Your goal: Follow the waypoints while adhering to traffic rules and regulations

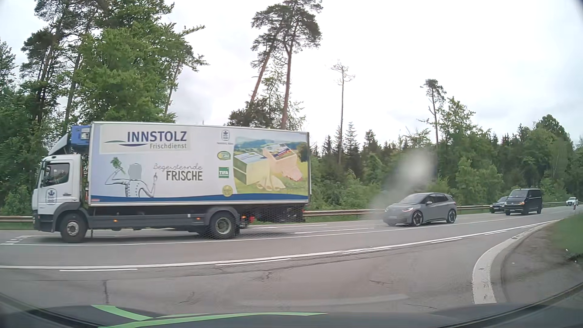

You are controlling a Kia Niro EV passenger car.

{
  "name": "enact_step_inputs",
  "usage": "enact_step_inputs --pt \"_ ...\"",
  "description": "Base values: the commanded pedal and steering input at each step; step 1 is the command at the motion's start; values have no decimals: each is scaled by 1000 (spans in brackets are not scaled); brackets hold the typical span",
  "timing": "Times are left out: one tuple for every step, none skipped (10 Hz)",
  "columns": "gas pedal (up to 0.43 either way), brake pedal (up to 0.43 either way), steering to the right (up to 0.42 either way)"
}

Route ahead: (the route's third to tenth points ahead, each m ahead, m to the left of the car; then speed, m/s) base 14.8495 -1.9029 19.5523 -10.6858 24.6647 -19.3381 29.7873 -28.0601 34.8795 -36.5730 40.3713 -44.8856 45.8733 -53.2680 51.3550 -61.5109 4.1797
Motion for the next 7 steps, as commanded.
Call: enact_step_inputs --pt "0 262 197" --pt "0 268 208" --pt "0 274 218" --pt "0 274 226" --pt "0 280 231" --pt "0 287 228" --pt "0 287 227"
